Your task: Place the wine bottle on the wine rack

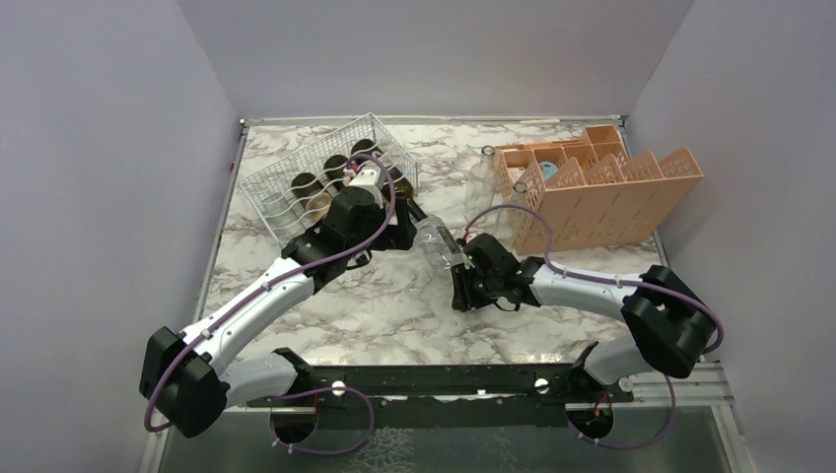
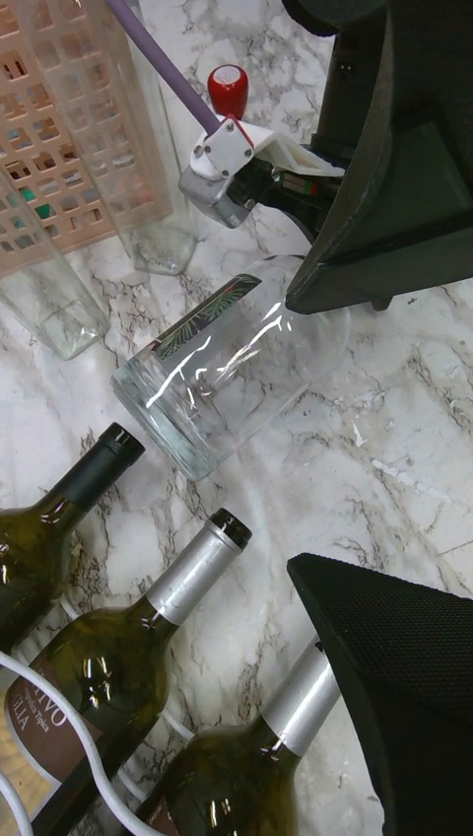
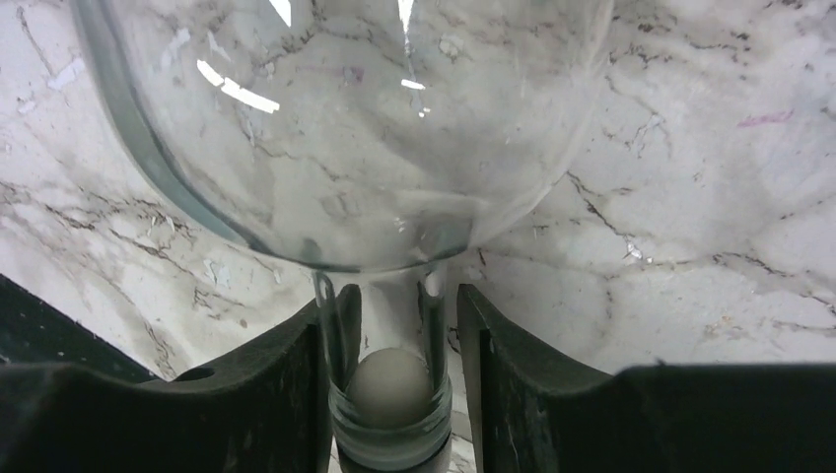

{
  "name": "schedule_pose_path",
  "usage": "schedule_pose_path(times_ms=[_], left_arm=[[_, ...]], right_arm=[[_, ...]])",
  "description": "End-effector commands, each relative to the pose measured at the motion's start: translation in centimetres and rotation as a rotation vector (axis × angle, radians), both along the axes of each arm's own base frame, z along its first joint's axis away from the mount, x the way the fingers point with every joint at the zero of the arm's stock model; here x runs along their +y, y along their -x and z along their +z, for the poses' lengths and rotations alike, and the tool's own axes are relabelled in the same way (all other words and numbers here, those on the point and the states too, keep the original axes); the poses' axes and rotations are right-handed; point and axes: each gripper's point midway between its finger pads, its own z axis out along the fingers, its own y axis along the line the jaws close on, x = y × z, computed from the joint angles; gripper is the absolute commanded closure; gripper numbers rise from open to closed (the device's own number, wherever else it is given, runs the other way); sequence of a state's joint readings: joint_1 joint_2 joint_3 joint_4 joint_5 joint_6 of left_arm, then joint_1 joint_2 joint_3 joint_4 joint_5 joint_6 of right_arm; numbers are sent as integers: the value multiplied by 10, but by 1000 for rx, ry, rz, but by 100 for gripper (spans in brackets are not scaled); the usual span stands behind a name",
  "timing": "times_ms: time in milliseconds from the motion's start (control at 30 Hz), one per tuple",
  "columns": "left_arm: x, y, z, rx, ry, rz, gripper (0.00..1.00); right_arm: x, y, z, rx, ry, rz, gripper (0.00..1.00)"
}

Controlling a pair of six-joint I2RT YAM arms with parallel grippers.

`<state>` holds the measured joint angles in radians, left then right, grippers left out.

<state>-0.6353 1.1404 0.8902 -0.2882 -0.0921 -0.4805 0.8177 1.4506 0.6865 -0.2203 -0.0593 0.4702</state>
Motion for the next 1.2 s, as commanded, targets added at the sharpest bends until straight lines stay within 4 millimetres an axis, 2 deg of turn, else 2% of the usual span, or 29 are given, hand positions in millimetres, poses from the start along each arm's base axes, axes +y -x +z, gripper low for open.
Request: schedule_pose_path(times_ms=[0,433,533,700,767,1167], left_arm=[[8,-6,20,-52,-6,25,1],[16,-6,25,-63,-16,40,1],[18,-7,27,-70,-16,45,1],[22,-7,32,-83,-20,51,1],[23,-7,35,-90,-21,55,1],[38,-8,64,-162,-31,93,1]], right_arm=[[0,-17,-4,-74,34,-22,51],[5,-30,-12,-113,37,-60,53],[3,-30,-19,-112,54,-77,64],[-1,-31,-17,-135,51,-95,93],[0,-34,-9,-157,34,-92,99],[17,-39,68,-333,-160,-12,99]])
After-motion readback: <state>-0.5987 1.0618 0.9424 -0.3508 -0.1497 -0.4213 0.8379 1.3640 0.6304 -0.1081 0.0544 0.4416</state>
